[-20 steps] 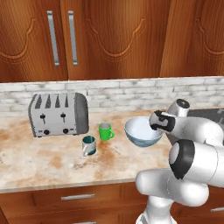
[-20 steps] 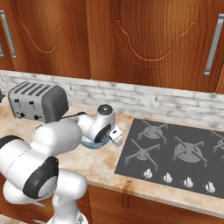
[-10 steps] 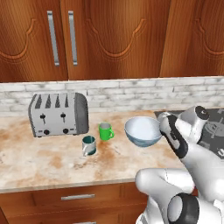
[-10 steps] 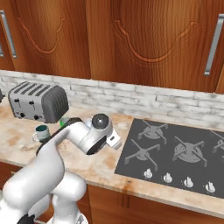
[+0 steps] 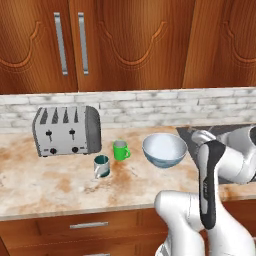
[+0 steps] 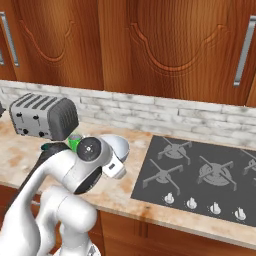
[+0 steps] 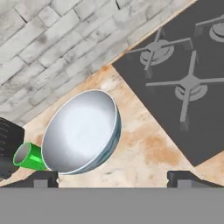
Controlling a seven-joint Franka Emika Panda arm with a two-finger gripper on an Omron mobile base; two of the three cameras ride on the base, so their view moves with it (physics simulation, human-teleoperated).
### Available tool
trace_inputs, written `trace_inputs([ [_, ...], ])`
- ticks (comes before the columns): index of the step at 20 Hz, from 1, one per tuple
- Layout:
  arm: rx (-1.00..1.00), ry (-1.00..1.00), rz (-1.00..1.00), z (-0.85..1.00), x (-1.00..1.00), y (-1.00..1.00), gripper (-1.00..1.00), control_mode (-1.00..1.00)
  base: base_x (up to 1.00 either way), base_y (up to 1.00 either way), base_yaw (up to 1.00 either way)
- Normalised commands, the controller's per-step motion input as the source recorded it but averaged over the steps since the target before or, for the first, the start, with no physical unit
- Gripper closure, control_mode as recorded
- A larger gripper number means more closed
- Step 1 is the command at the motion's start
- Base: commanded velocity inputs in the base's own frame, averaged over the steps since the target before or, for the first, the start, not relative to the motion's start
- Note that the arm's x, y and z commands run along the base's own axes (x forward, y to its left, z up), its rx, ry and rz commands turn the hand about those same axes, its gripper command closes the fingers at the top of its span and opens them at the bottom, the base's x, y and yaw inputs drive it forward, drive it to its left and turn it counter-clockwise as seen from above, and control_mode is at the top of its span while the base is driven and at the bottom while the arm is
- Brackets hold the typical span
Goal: Clear the mugs and bowl far away from the sink.
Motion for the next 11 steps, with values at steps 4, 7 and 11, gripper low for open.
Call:
trace_inputs([
  [4, 0.00, 0.00, 0.05, 1.00, -1.00, 0.24, -1.00, -1.00, 0.00, 0.00, 0.00],
  [7, 0.00, 0.00, 0.05, 1.00, -1.00, 0.25, -1.00, -1.00, 0.00, 0.00, 0.00],
  [11, -0.02, 0.00, 0.05, 0.92, -1.00, 0.32, -1.00, -1.00, 0.00, 0.00, 0.00],
])
